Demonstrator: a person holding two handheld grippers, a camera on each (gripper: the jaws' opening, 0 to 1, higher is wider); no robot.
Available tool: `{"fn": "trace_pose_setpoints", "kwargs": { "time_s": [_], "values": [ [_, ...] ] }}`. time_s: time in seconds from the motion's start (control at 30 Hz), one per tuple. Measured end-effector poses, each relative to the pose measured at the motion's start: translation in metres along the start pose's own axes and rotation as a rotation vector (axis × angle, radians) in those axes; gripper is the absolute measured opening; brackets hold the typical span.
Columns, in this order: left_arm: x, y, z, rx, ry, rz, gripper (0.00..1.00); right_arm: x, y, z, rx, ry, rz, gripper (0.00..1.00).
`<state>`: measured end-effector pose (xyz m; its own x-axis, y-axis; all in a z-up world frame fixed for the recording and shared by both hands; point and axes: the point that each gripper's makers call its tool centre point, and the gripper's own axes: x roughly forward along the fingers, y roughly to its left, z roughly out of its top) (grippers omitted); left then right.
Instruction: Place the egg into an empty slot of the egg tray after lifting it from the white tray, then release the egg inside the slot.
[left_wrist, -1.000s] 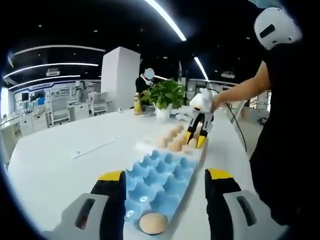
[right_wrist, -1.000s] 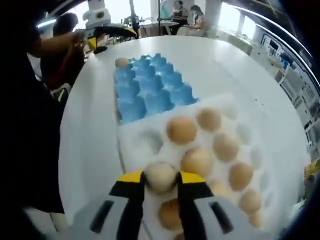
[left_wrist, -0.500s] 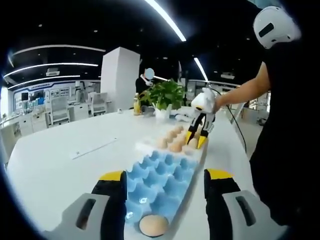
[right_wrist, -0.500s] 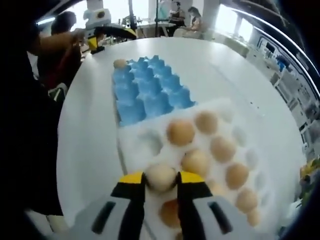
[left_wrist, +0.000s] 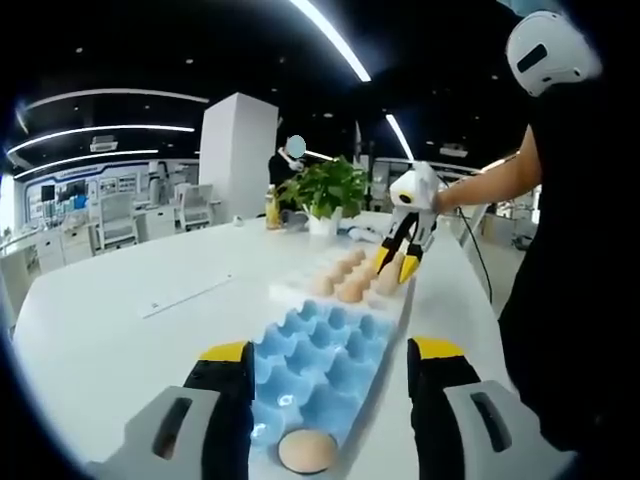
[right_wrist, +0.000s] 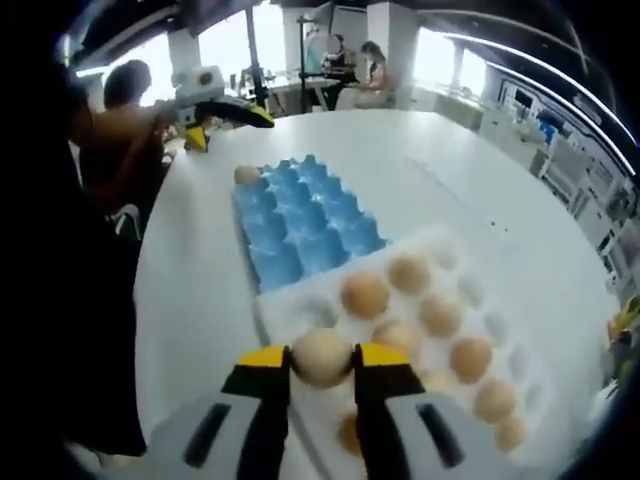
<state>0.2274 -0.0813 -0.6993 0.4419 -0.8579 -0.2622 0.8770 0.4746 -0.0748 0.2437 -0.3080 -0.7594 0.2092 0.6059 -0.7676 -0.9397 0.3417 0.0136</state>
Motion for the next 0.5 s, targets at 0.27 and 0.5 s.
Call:
{"fn": "trace_pose_setpoints", "kwargs": {
  "time_s": [0.27,0.5],
  "values": [
    [-0.001,-0.001,-0.002,-0.003,0.005,-0.002,0.62,0.003,0.006,0.018,-0.020,-0.039,0.009,0.24],
    [0.000,-0.001,0.000,-0.001,0.001,-0.005,0.62,0.013,0.013,0.031,-0.029,-0.056,0.039,0.24]
  ]
}}
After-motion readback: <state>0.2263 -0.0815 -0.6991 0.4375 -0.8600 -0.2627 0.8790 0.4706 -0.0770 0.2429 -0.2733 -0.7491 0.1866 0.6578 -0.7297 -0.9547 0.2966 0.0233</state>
